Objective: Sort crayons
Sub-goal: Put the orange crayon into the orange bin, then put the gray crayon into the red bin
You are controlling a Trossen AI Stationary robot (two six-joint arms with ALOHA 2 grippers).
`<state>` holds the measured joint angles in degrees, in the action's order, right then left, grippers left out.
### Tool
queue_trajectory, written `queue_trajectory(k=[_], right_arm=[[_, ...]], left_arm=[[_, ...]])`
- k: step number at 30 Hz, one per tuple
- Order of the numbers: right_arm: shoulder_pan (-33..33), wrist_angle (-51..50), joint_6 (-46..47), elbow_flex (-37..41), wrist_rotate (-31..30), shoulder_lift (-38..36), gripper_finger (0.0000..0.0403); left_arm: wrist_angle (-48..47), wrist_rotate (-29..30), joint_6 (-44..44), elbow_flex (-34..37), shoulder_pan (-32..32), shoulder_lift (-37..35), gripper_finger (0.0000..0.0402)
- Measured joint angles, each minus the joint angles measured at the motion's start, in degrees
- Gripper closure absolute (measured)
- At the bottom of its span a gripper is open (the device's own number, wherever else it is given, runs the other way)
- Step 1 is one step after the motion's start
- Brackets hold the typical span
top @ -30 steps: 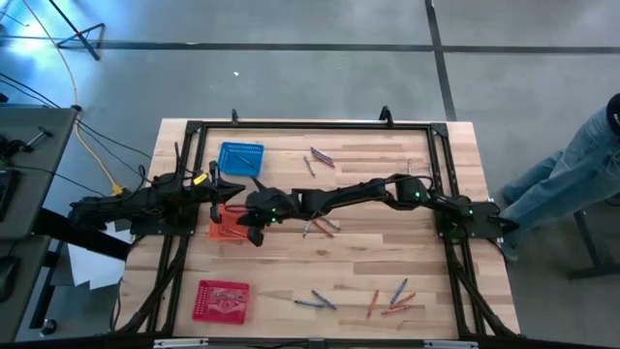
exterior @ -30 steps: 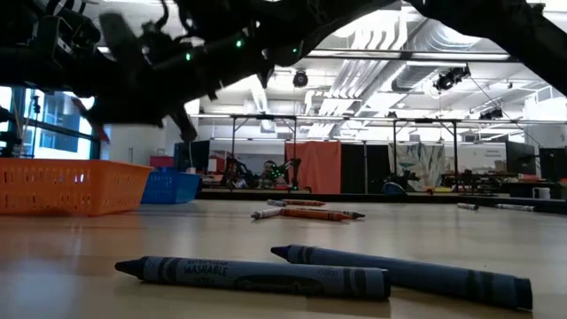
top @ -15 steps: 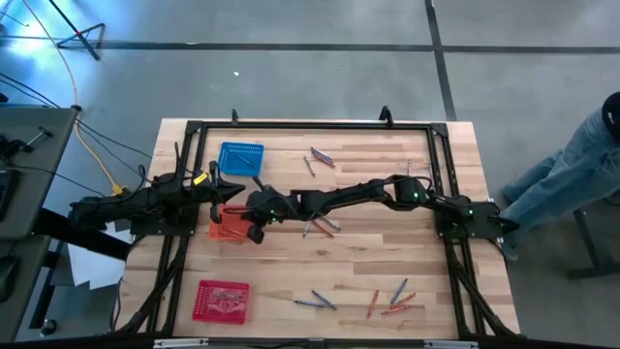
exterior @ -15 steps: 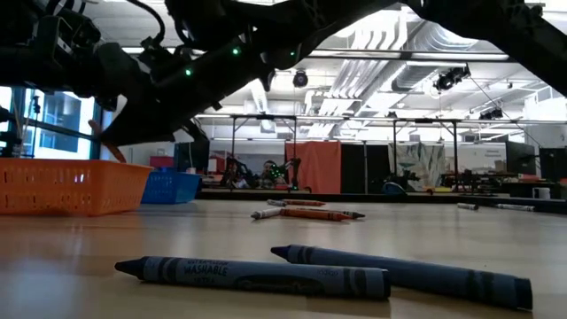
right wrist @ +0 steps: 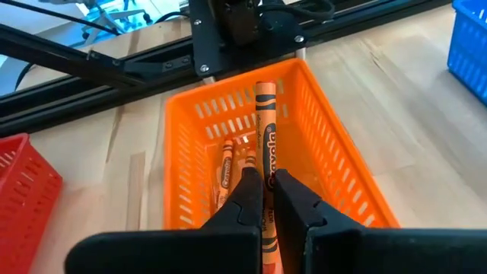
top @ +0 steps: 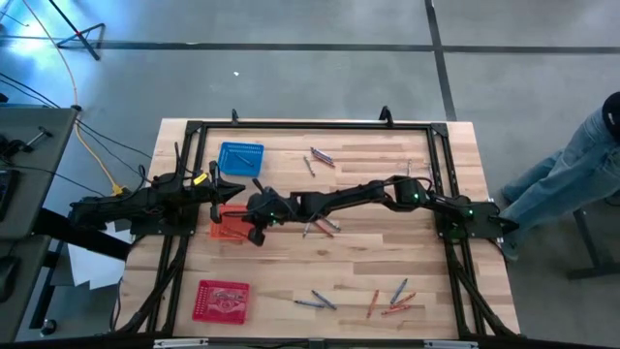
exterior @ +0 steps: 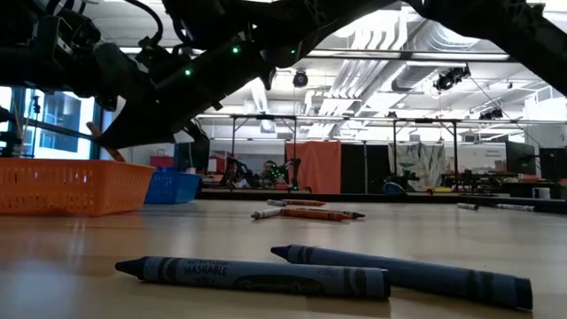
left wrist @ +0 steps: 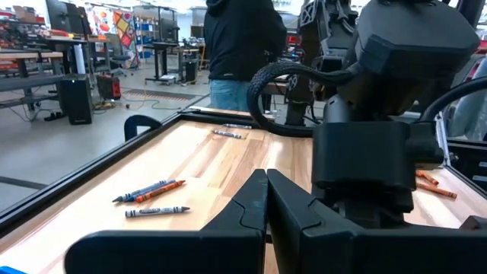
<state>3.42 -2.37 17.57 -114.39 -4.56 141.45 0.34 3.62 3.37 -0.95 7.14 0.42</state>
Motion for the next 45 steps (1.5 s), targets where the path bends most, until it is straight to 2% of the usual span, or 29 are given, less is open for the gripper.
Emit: queue_trajectory(k=[4,12,16,22,32,36,41,45], right_arm=[[-0.02,0.06,-0.10,0.02,-0.01,0.00,0.0385],[0.00,0.74,-0.10,0.02,0.00,0.00,0.0307],[0.00,0.96,-0.11,0.02,-0.02,0.00,0.0282],[0.02,0.66,-1.54,0.04,-2.11,-0.02,0.0278],[0.02,-10.50,-2.37,0.09,-9.81,-4.74,0.0277],[-0.01,-13.91,-1.09,0.35,-10.05,-6.21,0.0277],[-0.77,-10.78,1.99,5.38,-6.72,-7.90,0.0277],[-1.34,-4.47,4.67,14.27,-6.79,-12.15,0.0277]], left_arm=[[0.00,0.00,0.01,0.00,0.00,0.01,0.0401],[0.02,0.00,0.01,0.01,0.00,0.01,0.0401],[0.00,0.00,-0.01,0.02,0.00,0.01,0.0401],[0.02,0.00,-0.01,0.00,-0.01,0.00,0.0401],[0.01,0.00,0.00,0.00,0.00,0.00,0.0401],[0.00,0.00,0.00,0.00,0.00,0.01,0.0401],[0.02,0.00,0.00,0.01,0.00,0.01,0.0401],[-0.04,0.00,0.01,0.00,-0.02,0.07,0.0401]])
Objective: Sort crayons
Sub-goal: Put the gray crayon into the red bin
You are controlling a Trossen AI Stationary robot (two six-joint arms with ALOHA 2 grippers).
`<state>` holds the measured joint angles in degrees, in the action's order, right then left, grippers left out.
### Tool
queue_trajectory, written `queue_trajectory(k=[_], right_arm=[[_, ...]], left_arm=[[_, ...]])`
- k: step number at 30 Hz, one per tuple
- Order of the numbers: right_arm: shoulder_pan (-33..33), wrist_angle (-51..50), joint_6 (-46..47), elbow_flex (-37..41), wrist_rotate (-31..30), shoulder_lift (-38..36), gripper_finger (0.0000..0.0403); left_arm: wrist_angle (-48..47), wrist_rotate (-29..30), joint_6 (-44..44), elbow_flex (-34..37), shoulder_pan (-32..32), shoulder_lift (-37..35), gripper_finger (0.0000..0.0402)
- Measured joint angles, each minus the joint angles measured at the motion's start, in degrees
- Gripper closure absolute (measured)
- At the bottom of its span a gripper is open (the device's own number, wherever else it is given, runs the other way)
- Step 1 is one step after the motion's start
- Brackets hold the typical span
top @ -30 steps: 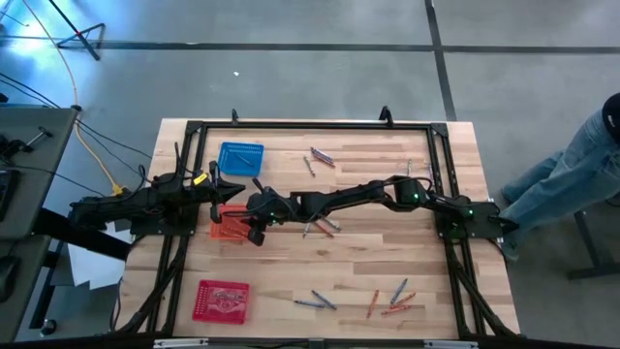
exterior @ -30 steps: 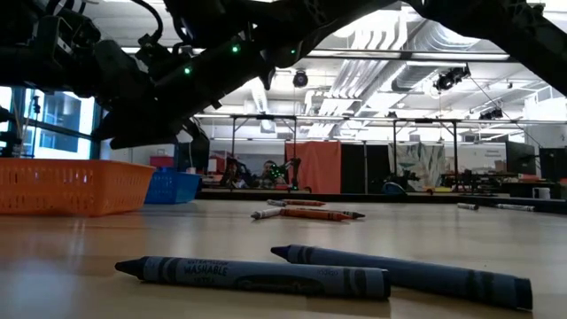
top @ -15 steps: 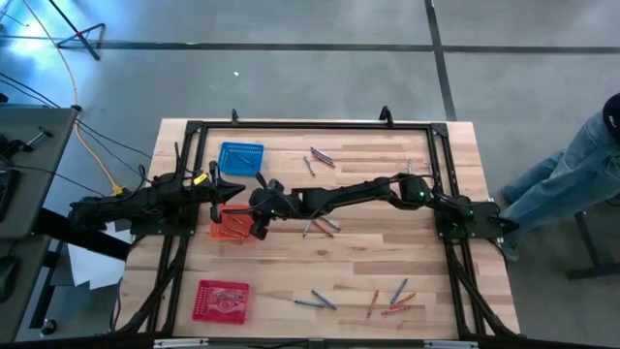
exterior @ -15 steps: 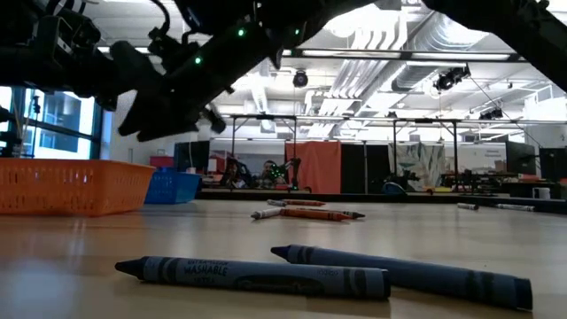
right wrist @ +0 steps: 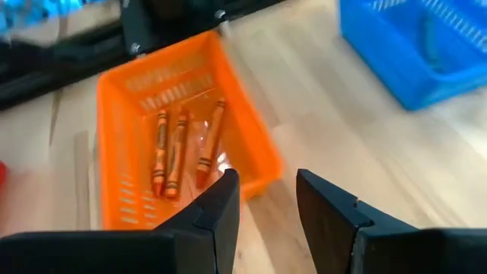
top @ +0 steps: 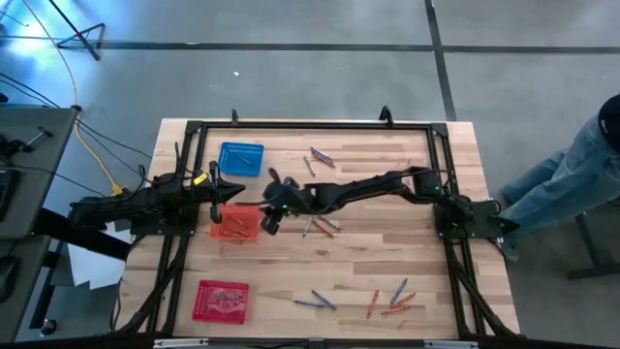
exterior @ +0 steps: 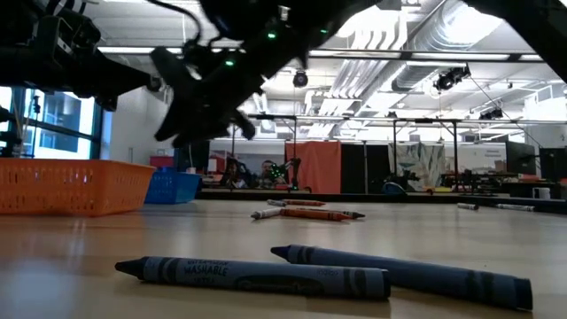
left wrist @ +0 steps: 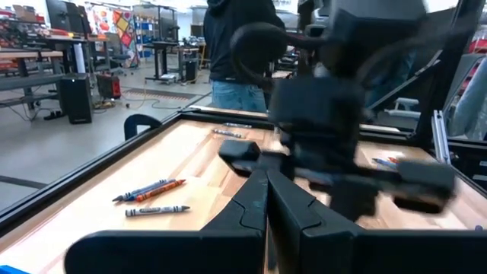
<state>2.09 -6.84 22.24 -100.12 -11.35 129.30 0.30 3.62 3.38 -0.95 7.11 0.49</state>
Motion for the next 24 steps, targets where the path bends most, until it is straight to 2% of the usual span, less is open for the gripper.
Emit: queue_trajectory(k=[6,13,20,24], right_arm=[[0.23,10.39,4.53,18.52,-7.57,-11.68,0.0277],[3.55,11.29,14.73,36.86,-21.71,-24.81,0.0277],[6.31,8.51,27.21,48.43,-30.20,-31.86,0.0277],[6.60,6.02,32.24,52.51,-31.60,-34.72,0.0277]], left_arm=[[0.06,0.00,-0.02,0.01,0.01,0.02,0.0401],[0.06,0.00,-0.02,0.00,0.02,0.02,0.0401],[0.06,0.00,-0.02,0.00,0.02,0.02,0.0401],[0.08,0.01,-0.02,0.01,0.01,0.02,0.0401]])
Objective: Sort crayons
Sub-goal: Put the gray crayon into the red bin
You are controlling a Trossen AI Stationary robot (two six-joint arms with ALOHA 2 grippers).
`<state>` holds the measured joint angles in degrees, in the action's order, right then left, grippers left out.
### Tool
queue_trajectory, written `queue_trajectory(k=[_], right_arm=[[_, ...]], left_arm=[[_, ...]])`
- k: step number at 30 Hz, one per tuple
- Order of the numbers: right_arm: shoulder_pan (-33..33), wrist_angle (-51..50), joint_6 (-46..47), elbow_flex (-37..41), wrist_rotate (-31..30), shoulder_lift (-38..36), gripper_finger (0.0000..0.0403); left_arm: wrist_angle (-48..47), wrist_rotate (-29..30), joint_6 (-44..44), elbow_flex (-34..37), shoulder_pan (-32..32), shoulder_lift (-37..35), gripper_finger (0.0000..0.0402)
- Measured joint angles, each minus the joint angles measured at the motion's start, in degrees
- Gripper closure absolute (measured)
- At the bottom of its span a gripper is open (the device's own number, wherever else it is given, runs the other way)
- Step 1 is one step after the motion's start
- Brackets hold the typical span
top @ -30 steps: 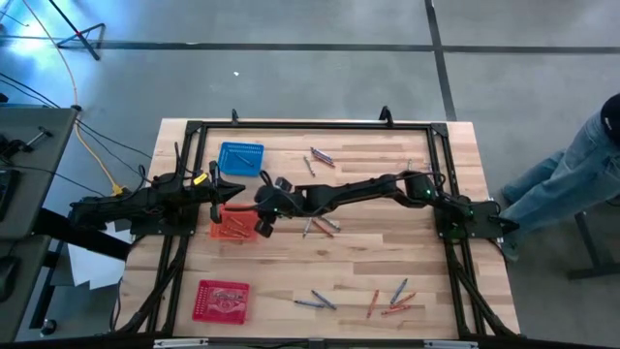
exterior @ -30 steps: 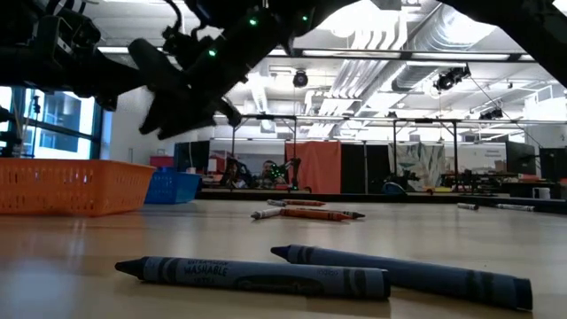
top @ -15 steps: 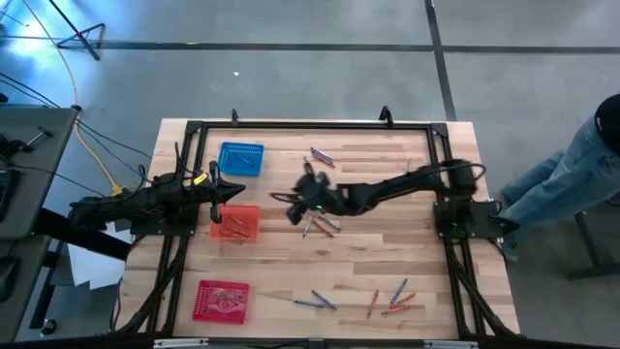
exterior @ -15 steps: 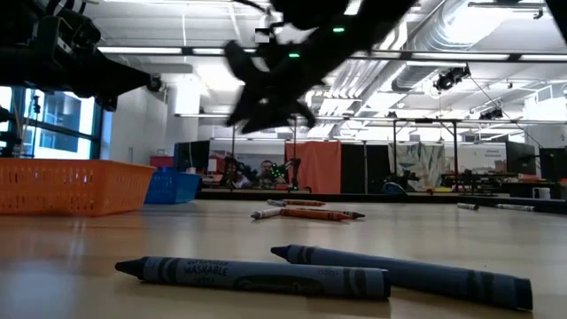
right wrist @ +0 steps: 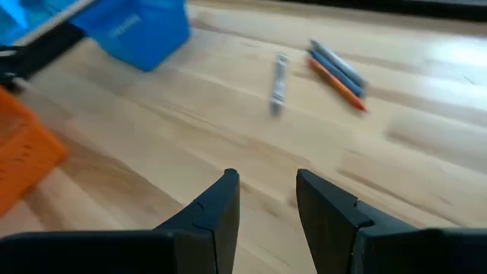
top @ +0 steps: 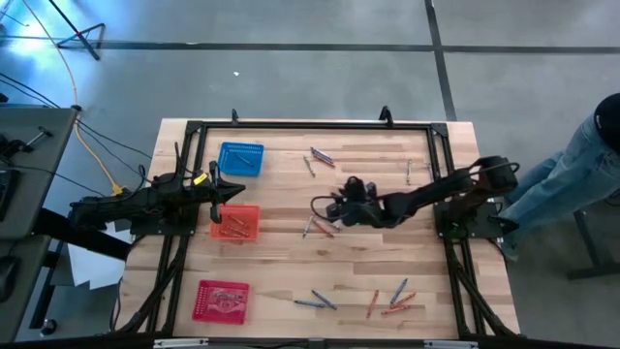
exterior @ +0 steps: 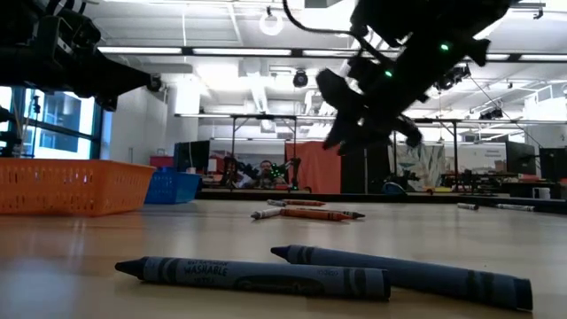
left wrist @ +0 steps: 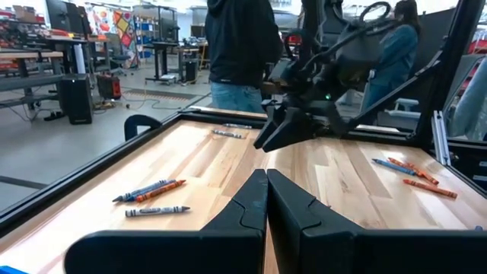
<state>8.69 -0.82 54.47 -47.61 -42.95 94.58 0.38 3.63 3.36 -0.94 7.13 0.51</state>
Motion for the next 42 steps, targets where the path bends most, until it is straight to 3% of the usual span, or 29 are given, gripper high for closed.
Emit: queue_trajectory(k=[17,21,24,28,31,42], right_arm=[[0.11,-18.96,9.40,4.82,4.17,-9.67,0.0277],[-0.37,-26.83,13.93,4.63,3.35,-11.71,0.0277],[-2.12,-38.20,20.21,3.20,2.68,-12.28,0.0277],[-6.13,-53.08,28.85,1.12,6.68,-12.30,0.0277],[-10.83,-58.35,30.50,-0.18,10.27,-12.30,0.0277],[-32.05,-59.31,18.76,-0.31,20.39,-12.24,0.0277]], left_arm=[[-0.04,-0.01,0.00,-0.01,0.00,0.00,0.0401],[-0.02,-0.01,0.00,0.01,0.01,0.02,0.0401],[-0.03,-0.01,0.00,-0.01,-0.01,0.00,0.0401],[-0.02,-0.01,0.01,-0.01,0.01,0.00,0.0401],[-0.02,-0.01,0.00,0.02,-0.01,0.00,0.0401],[-0.03,-0.01,0.00,0.01,0.00,0.00,0.0401]])
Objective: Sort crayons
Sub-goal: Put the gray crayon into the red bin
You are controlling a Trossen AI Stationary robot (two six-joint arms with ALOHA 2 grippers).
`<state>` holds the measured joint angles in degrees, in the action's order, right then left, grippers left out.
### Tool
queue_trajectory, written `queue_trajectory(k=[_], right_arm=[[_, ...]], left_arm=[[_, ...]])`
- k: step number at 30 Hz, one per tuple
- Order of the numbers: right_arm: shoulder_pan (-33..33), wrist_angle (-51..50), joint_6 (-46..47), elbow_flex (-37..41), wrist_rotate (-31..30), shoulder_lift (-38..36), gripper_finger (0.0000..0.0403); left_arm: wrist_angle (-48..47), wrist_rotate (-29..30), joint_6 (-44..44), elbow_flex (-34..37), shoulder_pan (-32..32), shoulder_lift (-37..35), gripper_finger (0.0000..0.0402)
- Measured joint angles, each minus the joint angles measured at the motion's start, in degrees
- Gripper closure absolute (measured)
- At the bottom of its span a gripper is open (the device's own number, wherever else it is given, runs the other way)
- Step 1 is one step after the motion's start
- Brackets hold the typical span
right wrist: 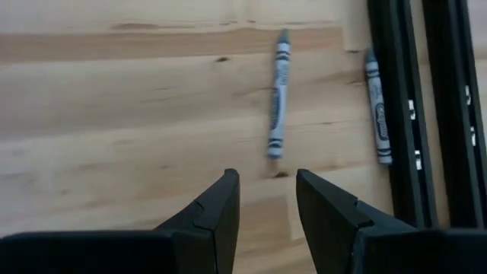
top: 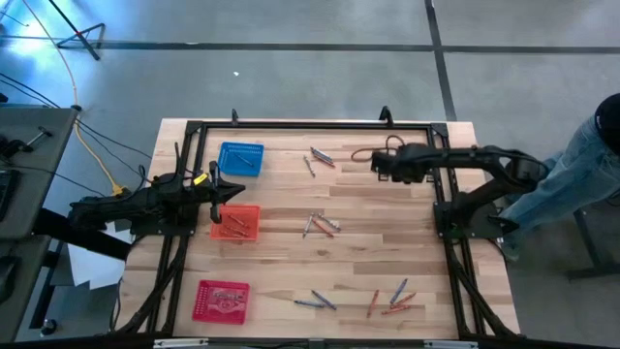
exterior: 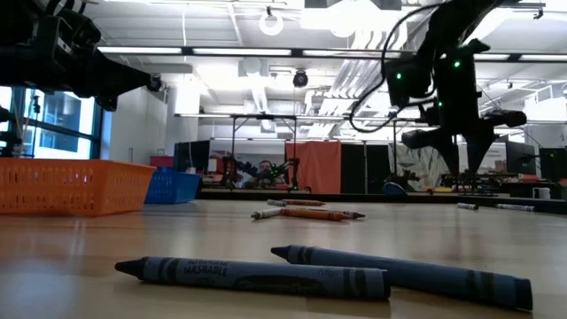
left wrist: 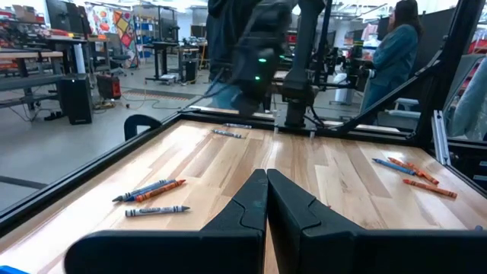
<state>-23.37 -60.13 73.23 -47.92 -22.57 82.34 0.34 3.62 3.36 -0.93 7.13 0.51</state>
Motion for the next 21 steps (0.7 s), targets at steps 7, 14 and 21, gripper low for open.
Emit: queue_trajectory(k=[7,14,21], right_arm=[[-12.47,5.50,-10.23,0.00,7.22,0.20,0.0277],[-19.40,7.08,-13.06,-0.02,10.62,3.69,0.0277],[-21.49,8.07,-15.39,-0.11,12.81,12.64,0.0277]], left_arm=[[0.01,0.00,0.01,0.00,0.00,0.00,0.0401],[0.02,0.00,0.00,-0.02,-0.01,0.00,0.0401],[0.00,0.00,0.00,0.00,0.00,0.00,0.0401]])
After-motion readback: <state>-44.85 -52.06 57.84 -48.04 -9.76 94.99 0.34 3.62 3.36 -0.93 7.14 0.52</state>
